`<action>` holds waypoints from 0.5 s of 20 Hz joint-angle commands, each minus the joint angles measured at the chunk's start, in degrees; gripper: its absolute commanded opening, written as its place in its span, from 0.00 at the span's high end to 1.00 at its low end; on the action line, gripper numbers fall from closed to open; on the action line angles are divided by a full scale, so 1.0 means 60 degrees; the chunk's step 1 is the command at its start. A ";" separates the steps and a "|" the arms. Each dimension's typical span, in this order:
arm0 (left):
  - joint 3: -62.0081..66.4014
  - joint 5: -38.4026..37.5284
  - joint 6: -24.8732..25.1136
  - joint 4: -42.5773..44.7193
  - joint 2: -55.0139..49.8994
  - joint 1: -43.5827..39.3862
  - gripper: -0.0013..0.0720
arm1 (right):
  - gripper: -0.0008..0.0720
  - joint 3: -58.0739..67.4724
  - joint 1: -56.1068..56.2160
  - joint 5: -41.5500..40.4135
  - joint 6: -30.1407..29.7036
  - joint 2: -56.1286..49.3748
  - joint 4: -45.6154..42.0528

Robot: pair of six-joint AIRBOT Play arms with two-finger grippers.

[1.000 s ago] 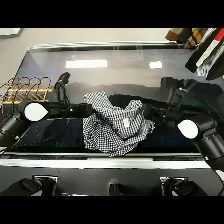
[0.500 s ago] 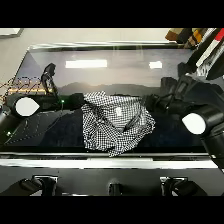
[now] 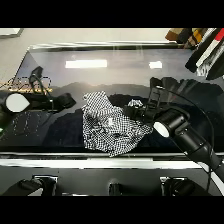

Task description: Fold the clothes and pants, and hang the long-sleeved shirts on hangers.

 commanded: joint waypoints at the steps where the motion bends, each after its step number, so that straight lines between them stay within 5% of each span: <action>1: 0.0007 -0.1126 0.1297 0.0058 0.0532 0.1523 0.32 | 0.95 0.0233 0.0146 -0.0219 0.0255 -0.0109 -0.0321; 7: -0.0120 -0.1832 0.4164 0.0066 0.1035 0.6652 0.30 | 0.95 0.0605 0.0146 -0.0160 -0.0608 -0.0109 -0.0280; 10: -0.0233 -0.1803 0.4987 0.0073 0.1016 0.7938 0.30 | 0.95 0.0605 0.0146 0.0120 -0.1137 -0.0109 -0.0280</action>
